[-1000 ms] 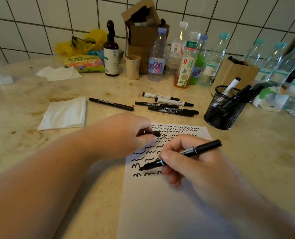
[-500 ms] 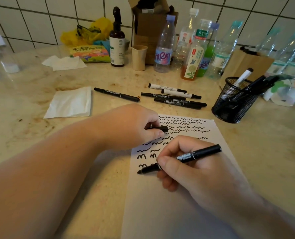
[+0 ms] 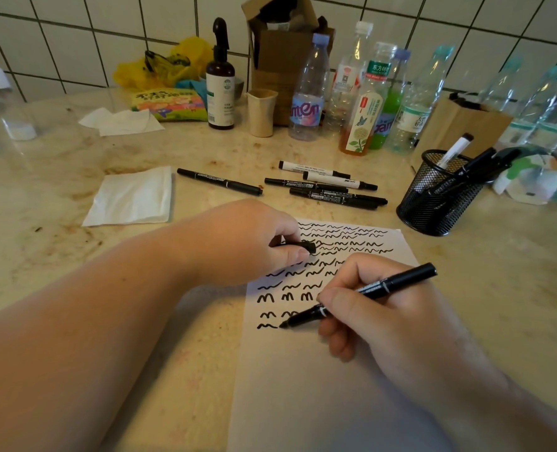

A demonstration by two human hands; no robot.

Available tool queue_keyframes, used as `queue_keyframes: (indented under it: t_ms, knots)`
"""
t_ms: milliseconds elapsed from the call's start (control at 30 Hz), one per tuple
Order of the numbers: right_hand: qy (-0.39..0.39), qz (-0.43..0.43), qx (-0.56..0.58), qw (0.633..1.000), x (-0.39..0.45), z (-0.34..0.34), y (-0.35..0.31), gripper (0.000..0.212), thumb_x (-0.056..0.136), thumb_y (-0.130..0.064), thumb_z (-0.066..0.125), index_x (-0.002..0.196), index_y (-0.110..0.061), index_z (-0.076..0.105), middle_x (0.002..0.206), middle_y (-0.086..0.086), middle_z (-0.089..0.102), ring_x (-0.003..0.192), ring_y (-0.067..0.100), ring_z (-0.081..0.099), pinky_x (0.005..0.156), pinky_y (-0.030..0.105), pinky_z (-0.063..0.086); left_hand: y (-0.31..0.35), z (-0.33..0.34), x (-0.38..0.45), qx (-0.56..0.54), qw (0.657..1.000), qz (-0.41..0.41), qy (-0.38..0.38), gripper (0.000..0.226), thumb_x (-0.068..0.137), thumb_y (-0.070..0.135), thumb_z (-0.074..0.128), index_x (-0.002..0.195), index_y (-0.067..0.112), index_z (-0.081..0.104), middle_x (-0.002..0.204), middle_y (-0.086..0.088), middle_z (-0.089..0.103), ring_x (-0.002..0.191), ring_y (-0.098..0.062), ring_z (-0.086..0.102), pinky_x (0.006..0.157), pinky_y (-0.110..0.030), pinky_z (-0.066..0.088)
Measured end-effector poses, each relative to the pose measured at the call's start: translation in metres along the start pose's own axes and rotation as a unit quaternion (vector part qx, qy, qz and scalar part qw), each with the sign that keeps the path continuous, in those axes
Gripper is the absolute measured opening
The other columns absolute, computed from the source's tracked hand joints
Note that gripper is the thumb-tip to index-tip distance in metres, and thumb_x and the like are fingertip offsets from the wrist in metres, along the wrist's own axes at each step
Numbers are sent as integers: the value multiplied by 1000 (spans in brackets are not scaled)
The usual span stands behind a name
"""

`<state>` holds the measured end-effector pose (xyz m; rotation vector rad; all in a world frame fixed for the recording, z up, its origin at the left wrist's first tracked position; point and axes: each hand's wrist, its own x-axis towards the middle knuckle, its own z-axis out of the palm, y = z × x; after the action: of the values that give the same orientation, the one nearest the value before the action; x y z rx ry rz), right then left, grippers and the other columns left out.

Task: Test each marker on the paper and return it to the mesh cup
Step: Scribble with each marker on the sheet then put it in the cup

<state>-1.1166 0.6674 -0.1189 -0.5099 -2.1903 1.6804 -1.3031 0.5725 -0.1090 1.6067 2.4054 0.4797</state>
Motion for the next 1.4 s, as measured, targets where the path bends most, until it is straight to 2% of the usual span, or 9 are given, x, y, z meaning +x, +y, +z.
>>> queue_keyframes:
  t_ms: [67, 233, 333, 533, 767, 900, 1033, 1233, 1400]
  knots:
    - [31, -20, 22, 999, 0, -4, -2, 12, 77, -20, 65, 69, -12, 67, 57, 11, 67, 49, 21, 60, 49, 36, 48, 1, -1, -1, -11, 1000, 2, -9, 27, 91, 59, 52, 105, 42, 67, 81, 17, 69, 71, -2, 61, 68, -30, 53]
    - [173, -79, 59, 980, 9, -17, -5, 24, 93, -11, 63, 69, -15, 64, 50, 5, 50, 49, 23, 45, 47, 38, 33, 5, -2, -1, -32, 999, -1, -13, 15, 94, 49, 56, 105, 47, 65, 80, 21, 68, 71, 3, 61, 67, -24, 49]
    - [204, -78, 111, 970, 13, -21, -5, 26, 95, -12, 59, 72, -17, 70, 54, 3, 52, 51, 23, 48, 50, 35, 39, 5, -3, -1, -51, 999, -12, -8, 17, 95, 46, 56, 109, 48, 64, 80, 19, 69, 73, 2, 62, 70, -23, 52]
    - [194, -62, 119, 972, 16, -22, 0, 32, 96, -8, 52, 72, -16, 73, 56, 5, 53, 49, 20, 51, 47, 31, 40, 5, -3, -1, -56, 998, -10, -6, 17, 96, 44, 54, 110, 50, 63, 78, 19, 69, 72, 7, 61, 64, -19, 44]
    - [168, -45, 103, 979, 19, -17, 1, 16, 94, -4, 60, 80, -7, 68, 61, 9, 64, 52, 20, 57, 46, 29, 45, 7, -3, -2, -66, 998, 16, 6, 17, 96, 43, 54, 109, 47, 65, 79, 23, 66, 77, 11, 58, 61, -15, 39]
    - [149, -29, 112, 982, 21, -15, 3, 6, 90, -9, 67, 88, -5, 71, 69, 14, 73, 55, 19, 65, 49, 25, 51, 11, -2, -2, -92, 995, 32, 8, 13, 94, 44, 56, 103, 43, 66, 80, 16, 67, 76, 1, 60, 63, -17, 41]
    - [162, -25, 125, 979, 24, -16, 4, 9, 87, -14, 69, 91, -6, 71, 67, 13, 73, 54, 17, 66, 48, 23, 51, 17, 0, -2, -51, 998, 40, 1, 15, 98, 43, 50, 97, 36, 64, 78, 12, 63, 74, -6, 56, 62, -25, 42]
    - [157, -50, 128, 978, 28, -19, 3, 15, 85, -17, 67, 91, -4, 71, 64, 10, 71, 53, 17, 65, 48, 22, 51, 22, 0, -2, -39, 998, 48, 24, 16, 99, 42, 49, 102, 36, 64, 78, 12, 59, 72, -4, 52, 61, -24, 39]
    - [161, -38, 95, 982, 33, -20, 4, 12, 93, -16, 63, 93, -8, 72, 66, 5, 70, 56, 14, 63, 49, 22, 49, 20, -2, -1, -63, 997, 45, 27, 18, 97, 43, 52, 105, 34, 66, 78, 10, 62, 72, -4, 55, 61, -23, 41]
